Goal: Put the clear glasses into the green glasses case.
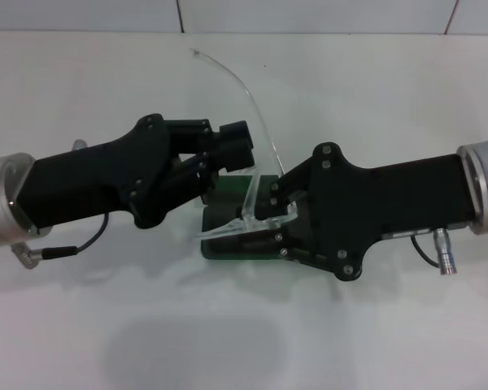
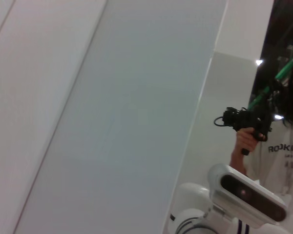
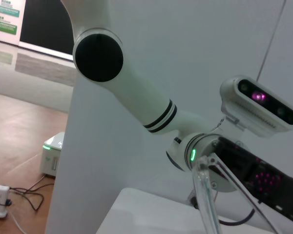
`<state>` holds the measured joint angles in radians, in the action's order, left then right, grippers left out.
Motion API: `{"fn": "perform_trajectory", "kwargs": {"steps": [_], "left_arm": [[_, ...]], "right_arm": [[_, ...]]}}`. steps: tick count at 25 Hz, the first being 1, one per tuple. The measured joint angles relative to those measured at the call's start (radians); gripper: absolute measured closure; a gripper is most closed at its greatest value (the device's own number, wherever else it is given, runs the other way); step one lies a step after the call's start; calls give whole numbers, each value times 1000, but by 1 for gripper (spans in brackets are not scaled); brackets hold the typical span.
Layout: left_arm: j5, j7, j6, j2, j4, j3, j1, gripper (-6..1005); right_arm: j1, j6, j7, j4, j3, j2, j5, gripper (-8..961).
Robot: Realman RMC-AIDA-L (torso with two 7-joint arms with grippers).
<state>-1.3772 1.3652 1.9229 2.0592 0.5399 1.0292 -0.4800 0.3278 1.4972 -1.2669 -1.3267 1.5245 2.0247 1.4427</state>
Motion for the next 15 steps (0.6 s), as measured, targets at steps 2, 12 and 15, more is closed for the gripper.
{"fn": "perform_trajectory", "kwargs": {"steps": [2, 12, 15], "left_arm": [[-1, 1, 8, -4, 0, 1, -1, 842], [-37, 3, 14, 0, -1, 6, -16, 842], [-49, 3, 14, 2, -2, 6, -20, 842]], "right_arm": [[0, 0, 3, 3, -1, -1, -5, 837], [6, 0, 6, 16, -1, -1, -7, 838], [8, 0, 6, 17, -1, -1, -8, 838]]}}
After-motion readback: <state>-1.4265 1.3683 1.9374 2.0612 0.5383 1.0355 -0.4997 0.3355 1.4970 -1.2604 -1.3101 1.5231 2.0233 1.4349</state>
